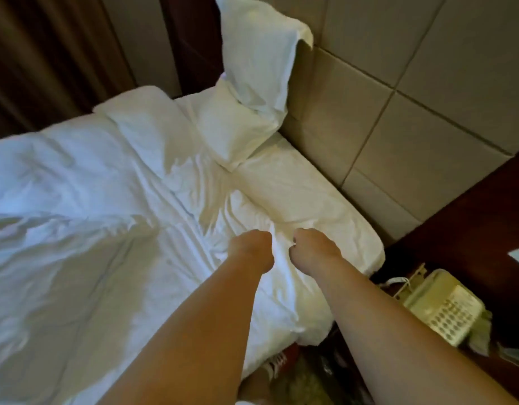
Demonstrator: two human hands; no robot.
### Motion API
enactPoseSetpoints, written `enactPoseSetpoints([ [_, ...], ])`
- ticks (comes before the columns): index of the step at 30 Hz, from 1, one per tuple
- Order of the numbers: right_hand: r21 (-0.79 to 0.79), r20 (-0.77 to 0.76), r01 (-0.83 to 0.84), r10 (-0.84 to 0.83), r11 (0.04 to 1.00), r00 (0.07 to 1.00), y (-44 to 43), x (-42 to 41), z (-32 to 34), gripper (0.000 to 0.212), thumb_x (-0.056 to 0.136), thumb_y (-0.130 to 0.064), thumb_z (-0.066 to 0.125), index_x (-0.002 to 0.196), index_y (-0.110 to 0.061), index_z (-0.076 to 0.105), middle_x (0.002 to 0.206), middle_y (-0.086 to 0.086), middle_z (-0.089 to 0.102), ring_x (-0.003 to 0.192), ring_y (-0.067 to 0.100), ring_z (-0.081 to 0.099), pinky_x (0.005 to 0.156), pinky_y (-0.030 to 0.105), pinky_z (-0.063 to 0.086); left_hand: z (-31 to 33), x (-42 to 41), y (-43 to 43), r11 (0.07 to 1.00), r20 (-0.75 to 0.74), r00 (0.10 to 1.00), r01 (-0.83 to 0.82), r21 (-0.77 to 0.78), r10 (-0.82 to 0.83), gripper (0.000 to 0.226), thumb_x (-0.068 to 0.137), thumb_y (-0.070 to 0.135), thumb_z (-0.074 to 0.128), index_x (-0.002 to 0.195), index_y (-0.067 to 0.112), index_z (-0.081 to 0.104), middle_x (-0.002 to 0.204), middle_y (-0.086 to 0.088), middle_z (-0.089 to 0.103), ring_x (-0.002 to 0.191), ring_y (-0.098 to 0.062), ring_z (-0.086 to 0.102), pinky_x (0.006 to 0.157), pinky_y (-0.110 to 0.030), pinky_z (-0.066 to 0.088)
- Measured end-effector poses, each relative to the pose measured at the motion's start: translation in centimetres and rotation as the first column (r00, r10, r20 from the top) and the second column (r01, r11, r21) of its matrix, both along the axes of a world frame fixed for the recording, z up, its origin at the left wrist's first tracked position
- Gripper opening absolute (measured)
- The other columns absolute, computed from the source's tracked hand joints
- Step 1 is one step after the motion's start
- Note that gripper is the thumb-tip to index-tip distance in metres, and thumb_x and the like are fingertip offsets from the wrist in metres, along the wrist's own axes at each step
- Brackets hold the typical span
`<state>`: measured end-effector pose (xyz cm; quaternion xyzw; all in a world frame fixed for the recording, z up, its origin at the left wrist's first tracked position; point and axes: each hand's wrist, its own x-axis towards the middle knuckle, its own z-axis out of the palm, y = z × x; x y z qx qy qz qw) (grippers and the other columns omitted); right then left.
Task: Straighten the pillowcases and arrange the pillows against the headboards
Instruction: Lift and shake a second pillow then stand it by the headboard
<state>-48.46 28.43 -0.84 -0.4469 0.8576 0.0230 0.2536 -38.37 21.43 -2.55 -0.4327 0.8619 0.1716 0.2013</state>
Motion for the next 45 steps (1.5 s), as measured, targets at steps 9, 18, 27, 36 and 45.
enactPoseSetpoints([
  [9, -0.079, 0.104, -0.274, 0.281, 0.959, 0.954, -1.6, 18.6, 0.7, 0.004, 0.088, -0.014, 0.045, 0.091, -0.015, 0.047, 0.095, 0.005, 0.051, 0.084, 0.027, 0.047, 0.07, 0.03, 0.037, 2.7, 21.4, 1.2, 0.941, 0.003, 0.942, -0.334, -0.058, 0.334, 0.028, 0.089, 0.032, 0.053, 0.109, 0.013, 0.057, 0.113, -0.004, 0.058, 0.104, -0.027, 0.057, 0.073, -0.031, 0.042],
  [18, 0.029, 0.049, -0.463, 0.462, 0.886, 0.886, -7.9, 29.1, -0.9, 0.014, 0.092, -0.012, 0.039, 0.101, -0.012, 0.049, 0.108, 0.009, 0.053, 0.084, 0.027, 0.044, 0.071, 0.032, 0.035, 1.1, 34.8, -3.6, 0.864, 0.006, 0.868, -0.493, -0.102, 0.496, 0.038, 0.089, 0.037, 0.053, 0.122, 0.019, 0.056, 0.129, -0.005, 0.054, 0.116, -0.026, 0.055, 0.082, -0.032, 0.045],
  [27, 0.112, 0.102, -0.41, 0.4, 0.905, 0.911, -18.2, 41.3, -7.7, 0.027, 0.092, -0.017, 0.042, 0.112, -0.013, 0.06, 0.116, 0.011, 0.056, 0.102, 0.032, 0.055, 0.08, 0.034, 0.043, -5.8, 47.6, -14.2, 0.829, 0.156, 0.816, -0.558, -0.039, 0.557, 0.042, 0.089, 0.038, 0.055, 0.125, 0.018, 0.054, 0.122, -0.006, 0.054, 0.114, -0.026, 0.054, 0.086, -0.034, 0.045],
  [36, 0.178, 0.164, -0.16, 0.131, 0.971, 0.978, -20.9, 47.0, -16.8, 0.043, 0.094, -0.046, 0.038, 0.103, -0.017, 0.07, 0.111, 0.015, 0.065, 0.105, 0.034, 0.059, 0.086, 0.036, 0.048, -13.9, 47.6, -18.5, 0.799, 0.294, 0.77, -0.6, 0.034, 0.566, 0.105, 0.064, 0.083, 0.058, 0.138, 0.012, 0.04, 0.132, -0.006, 0.05, 0.122, -0.026, 0.048, 0.09, -0.04, 0.046],
  [45, 0.098, 0.448, 0.405, -0.404, 0.909, 0.798, -22.2, 49.5, -20.6, 0.037, 0.085, -0.047, 0.058, 0.065, -0.017, 0.064, 0.074, 0.009, 0.068, 0.082, 0.03, 0.066, 0.07, 0.033, 0.047, -15.6, 48.2, -19.0, 0.801, 0.148, 0.816, -0.578, 0.157, 0.559, 0.031, 0.096, 0.024, 0.046, 0.121, 0.016, 0.063, 0.125, -0.007, 0.063, 0.119, -0.026, 0.057, 0.092, -0.037, 0.046],
])
